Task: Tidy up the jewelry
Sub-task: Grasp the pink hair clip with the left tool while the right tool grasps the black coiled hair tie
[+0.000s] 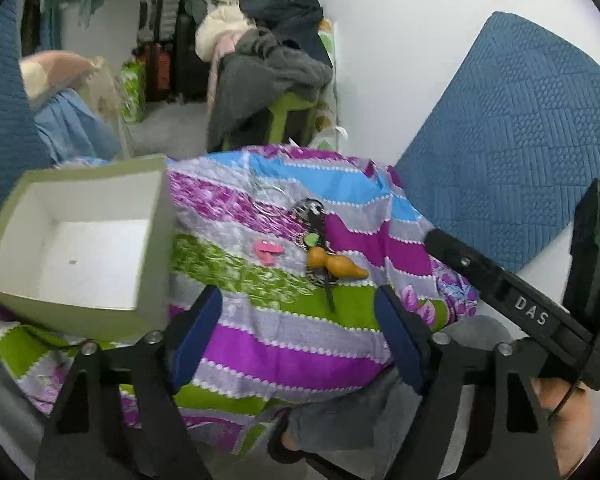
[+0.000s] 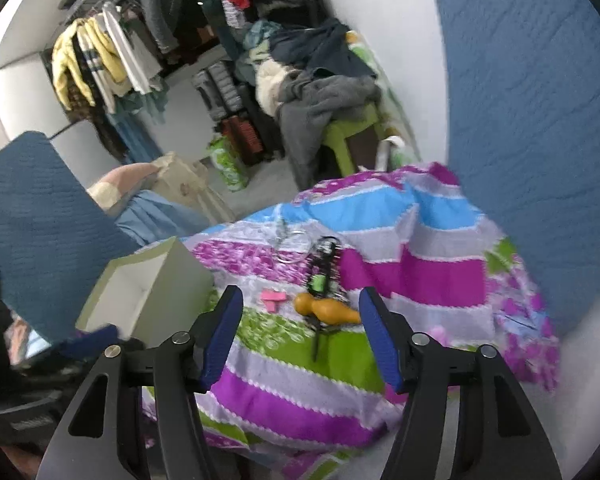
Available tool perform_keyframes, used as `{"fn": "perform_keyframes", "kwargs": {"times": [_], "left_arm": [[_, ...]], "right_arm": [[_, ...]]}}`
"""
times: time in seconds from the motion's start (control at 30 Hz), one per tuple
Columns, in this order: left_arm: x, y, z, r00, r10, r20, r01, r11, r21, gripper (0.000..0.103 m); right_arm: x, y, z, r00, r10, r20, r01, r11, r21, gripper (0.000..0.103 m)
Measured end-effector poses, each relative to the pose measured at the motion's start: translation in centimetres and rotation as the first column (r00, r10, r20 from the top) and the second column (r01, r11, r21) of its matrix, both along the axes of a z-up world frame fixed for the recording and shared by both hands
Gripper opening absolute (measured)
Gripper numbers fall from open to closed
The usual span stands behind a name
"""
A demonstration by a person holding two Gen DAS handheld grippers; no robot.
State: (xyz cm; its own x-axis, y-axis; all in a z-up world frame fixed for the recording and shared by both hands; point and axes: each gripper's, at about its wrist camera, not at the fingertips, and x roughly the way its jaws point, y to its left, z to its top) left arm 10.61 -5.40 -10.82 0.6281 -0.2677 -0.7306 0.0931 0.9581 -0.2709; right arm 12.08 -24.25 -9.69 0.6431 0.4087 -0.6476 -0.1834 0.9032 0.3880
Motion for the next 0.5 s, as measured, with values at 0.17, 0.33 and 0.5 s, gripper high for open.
{"fn": "perform_keyframes", "kwargs": {"times": [0.17,0.33,0.5], "left_arm": [[2.2,-0.1,-2.2,0.999,-0.009,-0.040,0.009,1.000,0.002,0.069],[4.7,-0.7,-4.2,0.997,-0.021,-0.076,0.021,1.000,0.003,0.060],[7.7,-1.3,-6.5,0.994,0.003,-0.109,-0.001,1.000,0.014,0.059]], "right_arm": [[2.6,0.5,-1.8,0.999,0.044,-0.009,-0.044,0.999,0.016,0.037],[5.5,0.8,-4.7,0.994,0.091,-0.063,-0.086,0.993,0.077,0.032],[7.9,1.2,-6.8,0.987,0.115,-0.113,-0.103,0.989,0.105,0.032]]}}
